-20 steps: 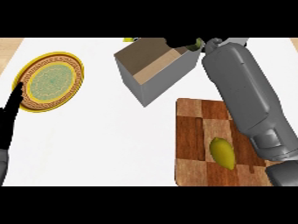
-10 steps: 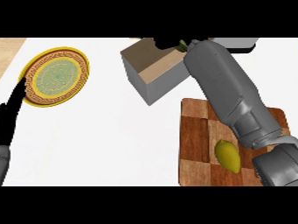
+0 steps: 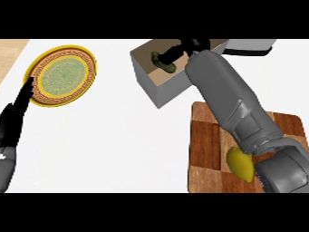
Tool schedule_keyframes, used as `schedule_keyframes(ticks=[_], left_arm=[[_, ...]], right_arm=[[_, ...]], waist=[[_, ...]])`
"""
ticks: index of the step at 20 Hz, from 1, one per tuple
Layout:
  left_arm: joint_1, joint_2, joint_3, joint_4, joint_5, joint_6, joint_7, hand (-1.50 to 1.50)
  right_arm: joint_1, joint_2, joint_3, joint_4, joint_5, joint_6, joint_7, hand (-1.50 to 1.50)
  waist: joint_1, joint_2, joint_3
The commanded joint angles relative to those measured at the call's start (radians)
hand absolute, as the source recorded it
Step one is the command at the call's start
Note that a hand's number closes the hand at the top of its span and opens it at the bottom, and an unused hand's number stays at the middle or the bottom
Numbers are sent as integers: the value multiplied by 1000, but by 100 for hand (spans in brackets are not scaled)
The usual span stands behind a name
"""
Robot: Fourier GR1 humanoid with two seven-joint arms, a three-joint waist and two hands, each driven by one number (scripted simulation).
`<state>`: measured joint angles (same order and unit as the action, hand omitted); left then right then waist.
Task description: Pick the squash from the cutting board and place it in the cardboard box
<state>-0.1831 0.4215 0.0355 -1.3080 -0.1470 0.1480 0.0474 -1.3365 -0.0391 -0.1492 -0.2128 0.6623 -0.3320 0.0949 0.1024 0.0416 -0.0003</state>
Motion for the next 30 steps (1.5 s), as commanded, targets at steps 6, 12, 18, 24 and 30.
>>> schedule_keyframes(ticks=[6,12,18,24,30], left_arm=[[-25,-26,-10,10,-25,26,13,0],[-4,-1,4,-15,-6,-9,32,0],[25,14,37,-2,10,-22,12,0],[22,1,47,-2,-8,9,18,0],[36,-12,46,-16,-17,3,41,0]], right_arm=[[12,-27,-81,-18,-66,-72,-187,-150],[23,-6,-195,-56,-169,-186,-273,-150],[68,-94,-285,-70,-266,-86,-432,-150],[118,-273,-339,-34,-315,58,-459,-150],[184,-379,-336,-32,-321,141,-475,-150]], waist=[[-7,3,1],[-7,-5,2],[-35,-16,1],[-52,-18,1],[-72,-29,1]])
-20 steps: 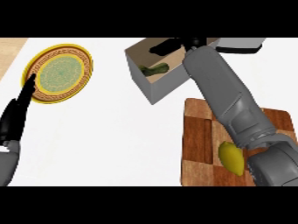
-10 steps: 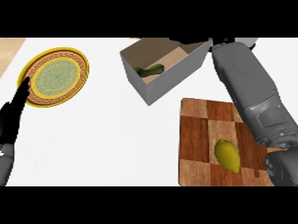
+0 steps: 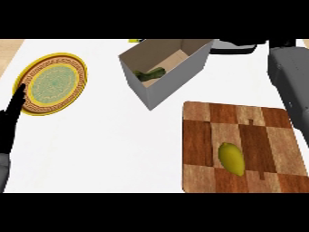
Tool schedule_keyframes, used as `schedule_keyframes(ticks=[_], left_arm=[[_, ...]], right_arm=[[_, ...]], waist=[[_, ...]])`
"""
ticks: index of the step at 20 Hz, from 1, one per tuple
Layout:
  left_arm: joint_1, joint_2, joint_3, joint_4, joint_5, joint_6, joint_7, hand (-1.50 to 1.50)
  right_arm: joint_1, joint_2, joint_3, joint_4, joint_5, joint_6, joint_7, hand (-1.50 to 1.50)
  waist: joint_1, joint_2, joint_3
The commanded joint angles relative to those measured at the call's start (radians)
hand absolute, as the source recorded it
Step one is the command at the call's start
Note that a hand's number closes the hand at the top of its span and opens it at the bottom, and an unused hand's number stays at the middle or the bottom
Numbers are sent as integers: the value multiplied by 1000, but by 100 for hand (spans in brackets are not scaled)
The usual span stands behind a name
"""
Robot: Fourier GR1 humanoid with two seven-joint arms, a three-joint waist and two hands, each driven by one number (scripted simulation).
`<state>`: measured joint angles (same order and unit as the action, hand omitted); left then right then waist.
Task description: Pick the squash from the cutting board and place it in the cardboard box
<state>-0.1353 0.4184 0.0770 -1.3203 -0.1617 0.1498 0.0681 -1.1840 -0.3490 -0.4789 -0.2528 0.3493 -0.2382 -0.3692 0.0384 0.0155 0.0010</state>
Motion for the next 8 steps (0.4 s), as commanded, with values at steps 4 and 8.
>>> schedule_keyframes(ticks=[4,8], left_arm=[[18,-18,11,-8,-16,20,-15,0],[52,-2,35,-22,1,-13,-13,0]], right_arm=[[144,-173,-15,-4,-28,195,-111,-150],[177,-197,38,-1,7,270,-105,-150]], waist=[[-24,-5,0],[-20,-9,0]])
